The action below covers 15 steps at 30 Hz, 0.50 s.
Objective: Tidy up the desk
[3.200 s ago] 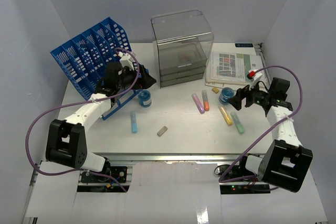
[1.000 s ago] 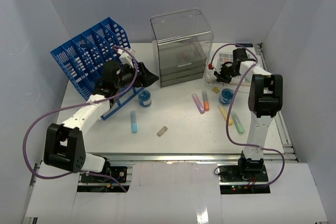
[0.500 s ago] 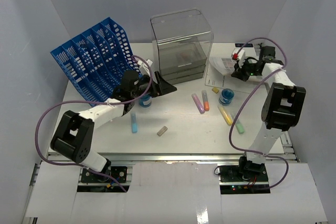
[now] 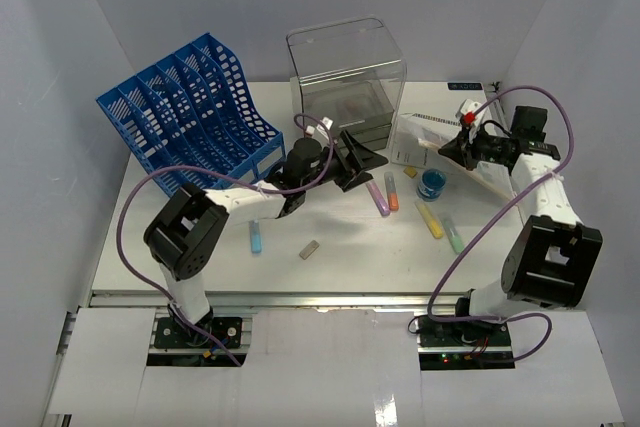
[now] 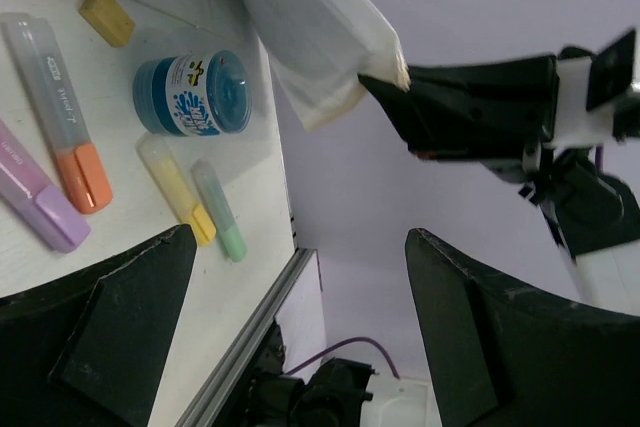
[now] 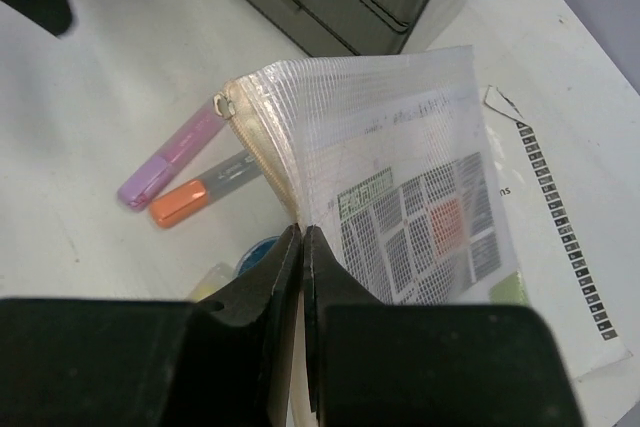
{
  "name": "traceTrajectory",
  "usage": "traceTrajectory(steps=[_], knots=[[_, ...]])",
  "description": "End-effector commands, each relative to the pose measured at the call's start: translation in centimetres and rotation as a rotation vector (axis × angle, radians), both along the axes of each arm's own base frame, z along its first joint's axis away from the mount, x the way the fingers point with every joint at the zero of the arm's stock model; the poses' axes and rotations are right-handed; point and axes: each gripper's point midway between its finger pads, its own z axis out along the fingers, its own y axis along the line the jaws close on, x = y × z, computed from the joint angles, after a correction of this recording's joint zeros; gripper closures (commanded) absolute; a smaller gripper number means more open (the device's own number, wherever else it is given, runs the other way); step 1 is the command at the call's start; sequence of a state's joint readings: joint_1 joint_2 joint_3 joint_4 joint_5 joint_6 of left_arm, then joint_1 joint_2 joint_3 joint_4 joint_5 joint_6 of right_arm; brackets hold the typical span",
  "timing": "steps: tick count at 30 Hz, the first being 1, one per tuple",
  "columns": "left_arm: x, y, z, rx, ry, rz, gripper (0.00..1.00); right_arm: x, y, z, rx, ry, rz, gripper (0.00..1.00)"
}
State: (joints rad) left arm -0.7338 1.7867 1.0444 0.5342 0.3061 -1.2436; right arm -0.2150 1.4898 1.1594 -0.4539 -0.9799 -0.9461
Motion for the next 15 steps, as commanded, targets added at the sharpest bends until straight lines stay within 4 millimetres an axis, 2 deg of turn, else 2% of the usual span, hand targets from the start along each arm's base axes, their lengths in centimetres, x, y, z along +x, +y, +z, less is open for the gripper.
traceTrajectory(steps=[1, 4, 8, 15], knots=[[1.3, -2.6, 1.9, -0.085, 0.047, 0.042, 0.03, -2.3, 1.8, 3.3, 0.057, -0.114, 0.078, 0.92], [1.7, -3.9, 1.3, -0.093, 0.073, 0.033, 0.02, -4.0, 2.4, 2.7, 0.073, -0.110, 0.097, 0.92], [1.9, -5.0, 1.1, -0.103, 0.098, 0.025, 0.02, -5.9, 3.2, 3.3, 0.088, -0.137, 0.126, 0.92], [2.3, -5.3, 1.1, -0.107, 0.103, 0.036, 0.02, -8.2, 3.7, 2.1, 0.077, -0.137, 0.150, 0.92]])
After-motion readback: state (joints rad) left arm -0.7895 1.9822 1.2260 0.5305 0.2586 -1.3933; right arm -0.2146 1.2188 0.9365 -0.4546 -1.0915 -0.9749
